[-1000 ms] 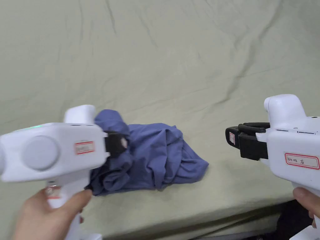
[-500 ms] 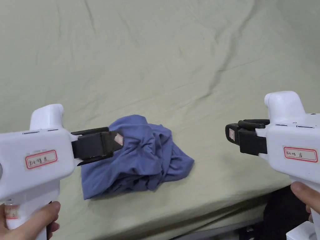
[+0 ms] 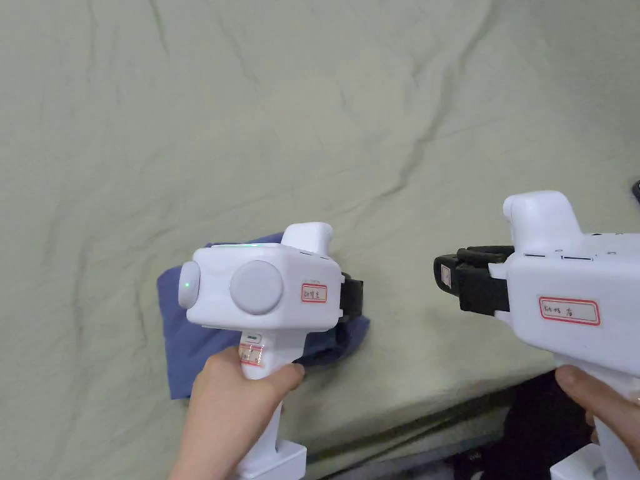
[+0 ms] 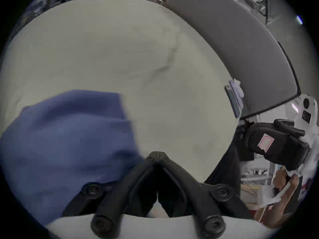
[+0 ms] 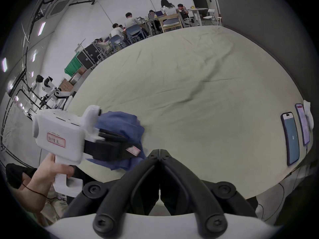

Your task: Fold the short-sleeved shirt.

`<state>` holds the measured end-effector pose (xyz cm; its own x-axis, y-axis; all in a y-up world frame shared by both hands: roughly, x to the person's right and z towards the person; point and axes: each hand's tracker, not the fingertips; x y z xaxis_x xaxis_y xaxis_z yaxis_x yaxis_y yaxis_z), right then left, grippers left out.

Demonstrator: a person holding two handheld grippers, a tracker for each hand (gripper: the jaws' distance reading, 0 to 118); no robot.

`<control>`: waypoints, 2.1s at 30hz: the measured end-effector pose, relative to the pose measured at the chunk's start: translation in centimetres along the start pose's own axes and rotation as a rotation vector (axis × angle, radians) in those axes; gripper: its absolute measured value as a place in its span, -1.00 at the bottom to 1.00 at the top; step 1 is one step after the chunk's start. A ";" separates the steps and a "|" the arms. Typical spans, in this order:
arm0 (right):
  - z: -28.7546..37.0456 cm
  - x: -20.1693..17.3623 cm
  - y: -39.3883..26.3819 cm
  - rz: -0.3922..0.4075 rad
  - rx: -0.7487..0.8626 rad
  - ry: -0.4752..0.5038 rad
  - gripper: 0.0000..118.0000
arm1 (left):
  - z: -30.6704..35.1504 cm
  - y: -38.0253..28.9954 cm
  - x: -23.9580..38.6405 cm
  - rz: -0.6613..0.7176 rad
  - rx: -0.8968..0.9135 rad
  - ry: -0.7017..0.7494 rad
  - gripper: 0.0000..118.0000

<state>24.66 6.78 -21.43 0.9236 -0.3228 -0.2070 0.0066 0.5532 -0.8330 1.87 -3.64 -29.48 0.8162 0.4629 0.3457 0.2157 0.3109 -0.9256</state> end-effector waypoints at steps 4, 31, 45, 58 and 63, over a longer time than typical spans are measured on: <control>0.3 -0.3 0.4 0.019 0.005 0.001 -0.97 | 3.8 -1.0 0.1 -0.014 0.020 0.031 -1.00; -16.8 -6.6 3.0 0.154 -0.304 0.246 -0.97 | 15.0 -9.1 -21.6 0.437 0.347 -0.284 0.55; -16.0 -7.4 3.2 0.117 -0.288 0.317 -0.97 | 9.4 -7.1 -20.9 0.451 0.242 -0.406 -0.53; -11.9 -11.2 6.2 0.197 -0.151 0.288 -0.97 | 24.9 -9.0 -29.7 0.400 0.240 -0.061 -0.53; -10.9 -11.3 7.2 0.185 -0.114 0.248 -0.97 | 31.3 -12.6 -38.0 0.514 0.218 0.082 -0.53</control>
<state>10.09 6.08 -30.66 0.7834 -0.4095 -0.4676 -0.2087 0.5354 -0.8184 -48.64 0.88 -26.11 0.8277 0.5371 -0.1623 -0.3292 0.2306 -0.9157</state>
